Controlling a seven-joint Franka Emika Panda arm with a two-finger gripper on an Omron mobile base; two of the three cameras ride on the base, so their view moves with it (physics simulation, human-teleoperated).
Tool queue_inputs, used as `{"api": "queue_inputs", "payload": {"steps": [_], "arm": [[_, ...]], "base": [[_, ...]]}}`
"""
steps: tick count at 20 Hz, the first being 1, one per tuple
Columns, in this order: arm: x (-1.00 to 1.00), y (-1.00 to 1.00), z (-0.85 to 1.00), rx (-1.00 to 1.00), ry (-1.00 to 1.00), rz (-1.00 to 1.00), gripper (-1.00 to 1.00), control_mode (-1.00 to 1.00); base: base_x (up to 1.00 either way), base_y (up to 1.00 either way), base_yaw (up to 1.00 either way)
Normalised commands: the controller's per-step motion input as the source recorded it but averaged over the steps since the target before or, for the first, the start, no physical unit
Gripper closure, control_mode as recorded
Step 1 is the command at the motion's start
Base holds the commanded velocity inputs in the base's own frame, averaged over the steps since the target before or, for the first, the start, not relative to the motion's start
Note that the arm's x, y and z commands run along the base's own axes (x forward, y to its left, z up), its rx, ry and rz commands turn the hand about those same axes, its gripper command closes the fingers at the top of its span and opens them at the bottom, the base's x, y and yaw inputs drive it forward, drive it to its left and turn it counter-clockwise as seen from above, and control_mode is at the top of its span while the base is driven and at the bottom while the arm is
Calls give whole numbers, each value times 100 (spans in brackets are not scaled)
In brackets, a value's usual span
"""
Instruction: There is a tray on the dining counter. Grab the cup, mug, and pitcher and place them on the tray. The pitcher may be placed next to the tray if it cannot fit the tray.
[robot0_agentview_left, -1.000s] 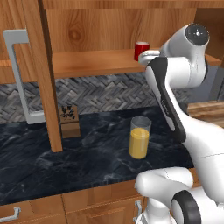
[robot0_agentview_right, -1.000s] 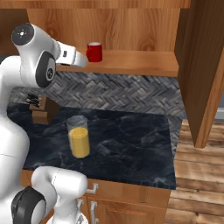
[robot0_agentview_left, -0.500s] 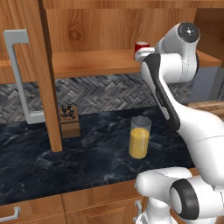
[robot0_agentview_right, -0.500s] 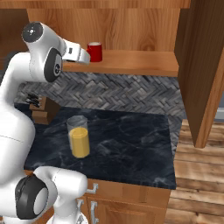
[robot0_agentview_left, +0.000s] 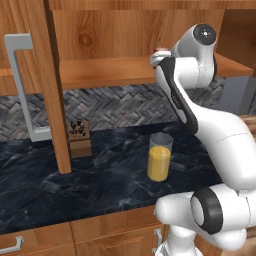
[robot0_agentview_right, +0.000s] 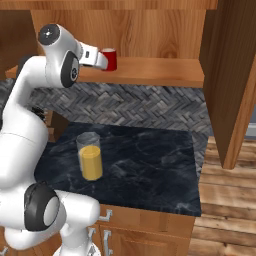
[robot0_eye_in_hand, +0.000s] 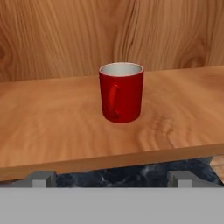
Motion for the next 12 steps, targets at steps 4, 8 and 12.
{"api": "queue_inputs", "payload": {"steps": [4,8,12], "arm": [[40,0,0,0,0,0,-100,-100],[40,-2,0,0,0,0,-100,-100],[36,-9,0,0,0,0,-100,-100]], "base": [[0,0,0],[0,0,0],[0,0,0]]}}
